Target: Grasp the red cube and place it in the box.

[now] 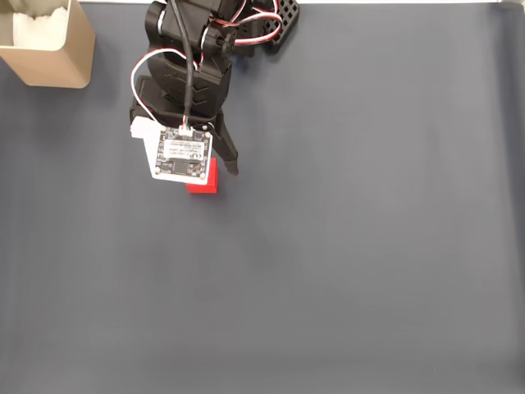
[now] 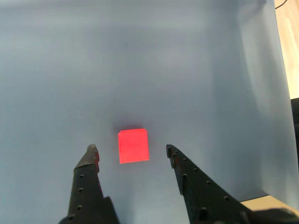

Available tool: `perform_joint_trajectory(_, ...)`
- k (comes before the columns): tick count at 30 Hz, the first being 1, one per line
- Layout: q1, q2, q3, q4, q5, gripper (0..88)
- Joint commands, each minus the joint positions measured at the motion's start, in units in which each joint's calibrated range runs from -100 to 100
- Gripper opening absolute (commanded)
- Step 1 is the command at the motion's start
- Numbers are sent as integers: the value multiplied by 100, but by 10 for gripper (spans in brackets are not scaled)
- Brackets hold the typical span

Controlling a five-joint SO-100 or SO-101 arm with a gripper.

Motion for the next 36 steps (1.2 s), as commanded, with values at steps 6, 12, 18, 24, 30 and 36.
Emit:
perform_joint_trajectory(6,2,-6,286,-412,-88,340)
perform_joint_trajectory(12,-40,55,350,-535,-132,342)
perform_joint_trajectory(18,-19,90,533,-797,-103,344)
perform_joint_trajectory(24,-12,168,551,-879,-103,345)
perform_joint_trajectory(30,-26,176,660,-937,-98,345)
perform_joint_trajectory(36,-40,150,843,-1051,-93,345)
